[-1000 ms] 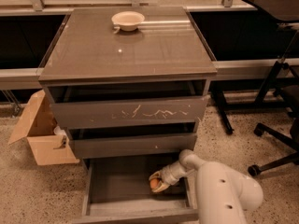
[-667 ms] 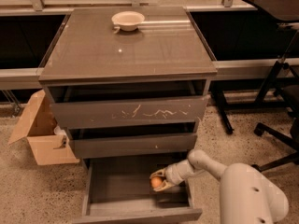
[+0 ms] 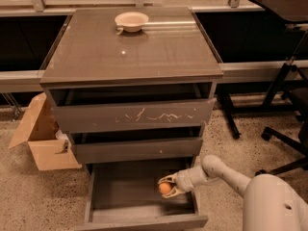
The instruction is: Pick orange from bottom drawer and place on counter
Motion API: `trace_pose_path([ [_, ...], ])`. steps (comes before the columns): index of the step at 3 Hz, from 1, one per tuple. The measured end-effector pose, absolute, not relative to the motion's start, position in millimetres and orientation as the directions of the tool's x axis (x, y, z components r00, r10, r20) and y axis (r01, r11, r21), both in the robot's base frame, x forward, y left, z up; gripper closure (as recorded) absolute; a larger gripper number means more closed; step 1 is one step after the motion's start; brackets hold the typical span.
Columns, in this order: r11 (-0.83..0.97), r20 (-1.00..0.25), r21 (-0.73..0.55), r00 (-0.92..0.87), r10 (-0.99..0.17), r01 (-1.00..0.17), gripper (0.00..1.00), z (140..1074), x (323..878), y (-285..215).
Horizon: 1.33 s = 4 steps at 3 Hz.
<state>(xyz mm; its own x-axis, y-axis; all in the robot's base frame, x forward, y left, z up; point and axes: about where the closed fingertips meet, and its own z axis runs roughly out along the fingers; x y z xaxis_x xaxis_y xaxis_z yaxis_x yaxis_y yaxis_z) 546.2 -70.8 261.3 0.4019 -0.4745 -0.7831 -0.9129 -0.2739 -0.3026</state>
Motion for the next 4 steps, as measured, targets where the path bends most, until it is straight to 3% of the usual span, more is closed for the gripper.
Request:
trace_pose_path([
  [2,-0.314,-0.788,-0.471,0.553,-0.271,-0.824,1.0,376,519,-49],
  [4,-0.356,-0.705,-0.58,0.671,-0.23,-0.732,1.0,482,486,-42],
])
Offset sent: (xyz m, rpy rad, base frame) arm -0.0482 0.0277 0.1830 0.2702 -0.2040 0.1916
